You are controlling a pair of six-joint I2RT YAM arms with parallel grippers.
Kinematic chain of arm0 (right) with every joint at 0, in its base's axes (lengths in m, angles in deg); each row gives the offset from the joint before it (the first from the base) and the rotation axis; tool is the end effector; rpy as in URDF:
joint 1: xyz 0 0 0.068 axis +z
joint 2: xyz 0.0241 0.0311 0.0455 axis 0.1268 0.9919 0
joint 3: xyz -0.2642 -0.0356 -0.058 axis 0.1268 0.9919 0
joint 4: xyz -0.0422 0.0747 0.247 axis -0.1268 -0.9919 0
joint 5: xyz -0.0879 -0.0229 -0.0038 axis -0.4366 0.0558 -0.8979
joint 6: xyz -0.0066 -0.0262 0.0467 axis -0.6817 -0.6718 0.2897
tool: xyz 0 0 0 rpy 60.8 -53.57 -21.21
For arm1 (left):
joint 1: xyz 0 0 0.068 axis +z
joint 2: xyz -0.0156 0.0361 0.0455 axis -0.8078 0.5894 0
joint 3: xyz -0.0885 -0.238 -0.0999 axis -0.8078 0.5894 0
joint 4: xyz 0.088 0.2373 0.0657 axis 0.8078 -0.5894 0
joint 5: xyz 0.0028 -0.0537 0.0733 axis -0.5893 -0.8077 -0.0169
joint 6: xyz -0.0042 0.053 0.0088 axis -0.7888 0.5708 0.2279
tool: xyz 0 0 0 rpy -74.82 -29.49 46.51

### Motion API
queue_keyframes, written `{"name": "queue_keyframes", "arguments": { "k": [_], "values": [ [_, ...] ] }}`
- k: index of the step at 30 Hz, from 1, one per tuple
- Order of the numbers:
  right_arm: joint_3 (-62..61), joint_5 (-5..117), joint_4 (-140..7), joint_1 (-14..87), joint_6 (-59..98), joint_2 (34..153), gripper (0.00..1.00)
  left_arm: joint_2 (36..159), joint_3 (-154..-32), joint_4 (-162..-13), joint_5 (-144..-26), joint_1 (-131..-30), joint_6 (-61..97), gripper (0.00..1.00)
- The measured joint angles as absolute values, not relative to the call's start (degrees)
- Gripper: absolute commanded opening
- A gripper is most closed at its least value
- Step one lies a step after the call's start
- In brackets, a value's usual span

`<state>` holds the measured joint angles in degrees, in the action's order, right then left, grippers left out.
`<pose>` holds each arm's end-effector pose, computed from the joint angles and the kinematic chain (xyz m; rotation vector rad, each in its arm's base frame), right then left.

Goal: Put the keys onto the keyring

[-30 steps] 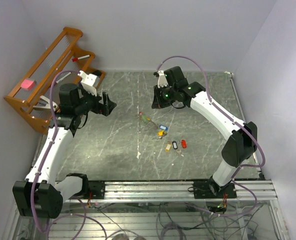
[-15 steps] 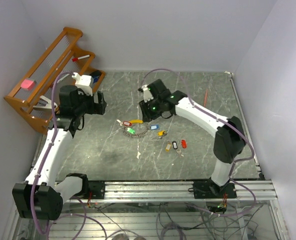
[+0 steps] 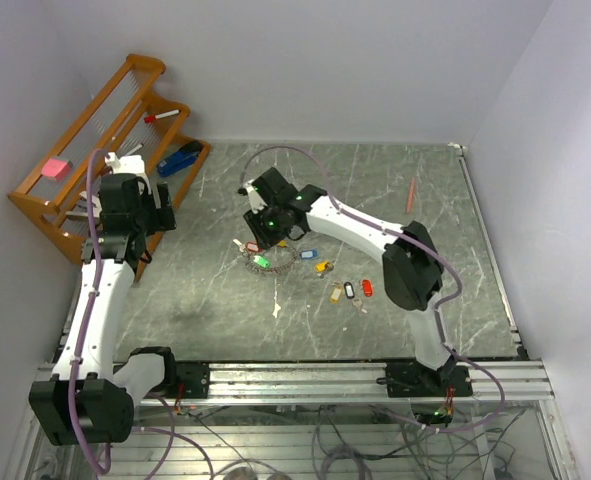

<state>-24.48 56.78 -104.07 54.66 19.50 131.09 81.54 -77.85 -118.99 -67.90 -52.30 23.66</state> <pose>0.3057 0.3394 0.2329 -0.9629 2.4581 0.5225 0.2251 0.0117 0.3331 -0.2266 2.1070 0.1225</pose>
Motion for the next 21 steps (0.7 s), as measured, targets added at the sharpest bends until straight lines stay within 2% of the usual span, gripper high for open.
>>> {"name": "queue_keyframes", "arguments": {
  "k": [5,16,18,20,21],
  "values": [
    [-32.4,55.4,-103.6,57.3,20.9,137.8,0.32,81.6,-77.9,-120.3,-66.9,-51.7,23.6,0.93],
    [-32.5,56.6,-99.7,60.5,18.4,141.4,0.31,81.6,-77.9,-121.0,-66.9,-51.6,24.0,0.92],
    [-32.1,56.8,-98.3,60.5,17.4,141.4,0.23,81.6,-77.9,-121.1,-66.9,-51.6,24.0,0.92],
    [-32.0,56.8,-98.2,60.4,16.5,141.5,0.08,81.5,-77.9,-121.3,-66.9,-51.6,24.0,0.91],
    [-32.3,56.7,-98.4,60.3,16.3,141.6,0.06,81.5,-77.9,-121.3,-66.9,-51.6,24.0,0.91]
  ]
}}
